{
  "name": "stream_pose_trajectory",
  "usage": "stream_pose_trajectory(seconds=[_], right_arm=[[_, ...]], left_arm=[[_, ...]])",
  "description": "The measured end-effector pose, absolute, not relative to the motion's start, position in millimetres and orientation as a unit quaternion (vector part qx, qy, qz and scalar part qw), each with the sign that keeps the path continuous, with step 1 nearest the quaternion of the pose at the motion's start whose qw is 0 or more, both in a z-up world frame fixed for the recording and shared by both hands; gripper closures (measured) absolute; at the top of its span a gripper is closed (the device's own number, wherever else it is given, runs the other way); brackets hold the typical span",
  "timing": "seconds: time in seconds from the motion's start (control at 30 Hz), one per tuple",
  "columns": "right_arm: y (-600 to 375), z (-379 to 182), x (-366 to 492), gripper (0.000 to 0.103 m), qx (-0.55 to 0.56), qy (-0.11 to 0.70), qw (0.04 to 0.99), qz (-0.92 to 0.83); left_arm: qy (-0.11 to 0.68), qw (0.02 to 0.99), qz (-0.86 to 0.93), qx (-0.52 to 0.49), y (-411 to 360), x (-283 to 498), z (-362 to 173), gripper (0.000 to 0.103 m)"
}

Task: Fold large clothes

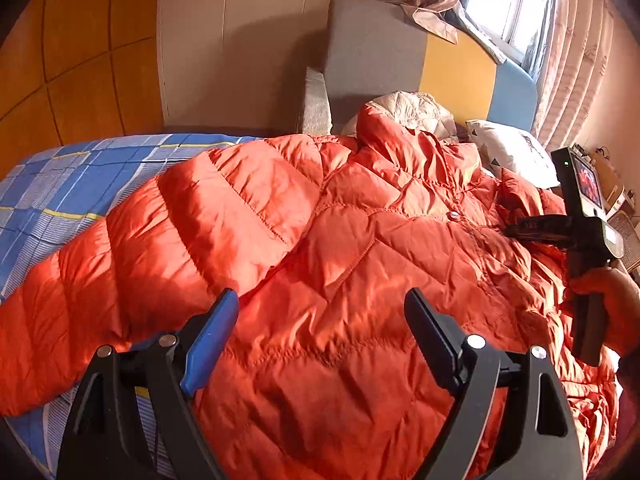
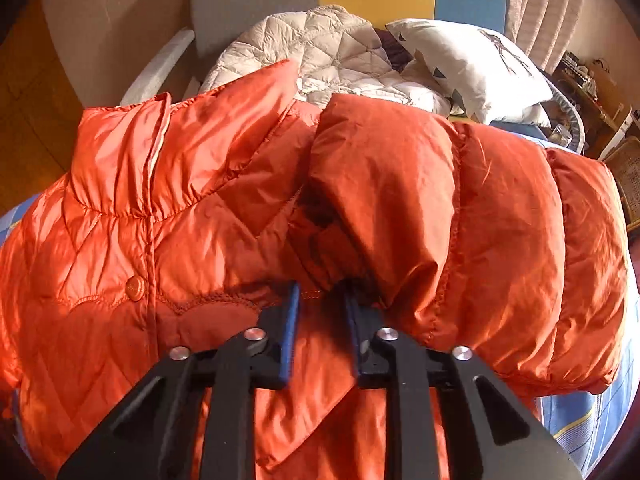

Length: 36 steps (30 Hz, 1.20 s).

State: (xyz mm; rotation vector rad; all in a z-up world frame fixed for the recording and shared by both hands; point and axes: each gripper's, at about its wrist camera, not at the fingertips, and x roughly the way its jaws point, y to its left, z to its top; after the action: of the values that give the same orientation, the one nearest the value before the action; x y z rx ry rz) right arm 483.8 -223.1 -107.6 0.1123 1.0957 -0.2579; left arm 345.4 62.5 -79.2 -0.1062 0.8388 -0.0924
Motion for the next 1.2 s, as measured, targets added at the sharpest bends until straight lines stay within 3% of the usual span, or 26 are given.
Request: stream_pose_trajectory(seconds=[0.03,0.37,0.43,0.47,0.5,0.63,0.67,0.87,0.9,1.2], right_arm=[[-224.6,-108.1,484.2,0.103,0.057,0.519,0.844,-0.12],[-197.2,-67.2,474.2,0.1,0.029,0.468,0.878,-0.091],[-205.5,-70.2,475.0,0.062,0.032,0.476,0.872,-0.112],[-209.7,-73.2,474.2,0.026,0.031,0.475,0.871,-0.124],[-213.1,-76.1,473.3,0.023,0.027,0.47,0.872,-0.135],[-223.5,-94.4,478.1,0.024,0.015,0.481,0.863,-0.153],[-225.6,-98.8,479.8,0.029,0.012,0.484,0.86,-0.159],[-241.9,-111.7,486.8,0.088,0.027,0.5,0.849,-0.167],[-242.7,-109.0,485.9,0.091,0.032,0.497,0.851,-0.164],[-186.0,-77.6,472.6,0.091,0.051,0.468,0.88,-0.06]], left_arm=[[0.411,0.909,-0.047,-0.05,61.6,350.1,-81.0,0.018],[0.422,0.903,-0.036,-0.079,60.7,377.6,-89.0,0.018],[0.423,0.902,-0.041,-0.081,58.5,377.6,-89.6,0.018],[0.422,0.903,-0.039,-0.075,56.8,377.9,-89.8,0.018],[0.422,0.903,-0.04,-0.072,55.5,377.7,-89.8,0.018],[0.426,0.901,-0.043,-0.063,52.6,380.1,-94.5,0.018],[0.427,0.901,-0.044,-0.065,53.0,380.9,-95.5,0.018],[0.426,0.901,-0.045,-0.065,56.1,382.4,-97.7,0.018],[0.426,0.901,-0.047,-0.065,56.1,382.1,-97.7,0.018],[0.425,0.902,-0.04,-0.069,61.9,376.2,-95.6,0.018]])
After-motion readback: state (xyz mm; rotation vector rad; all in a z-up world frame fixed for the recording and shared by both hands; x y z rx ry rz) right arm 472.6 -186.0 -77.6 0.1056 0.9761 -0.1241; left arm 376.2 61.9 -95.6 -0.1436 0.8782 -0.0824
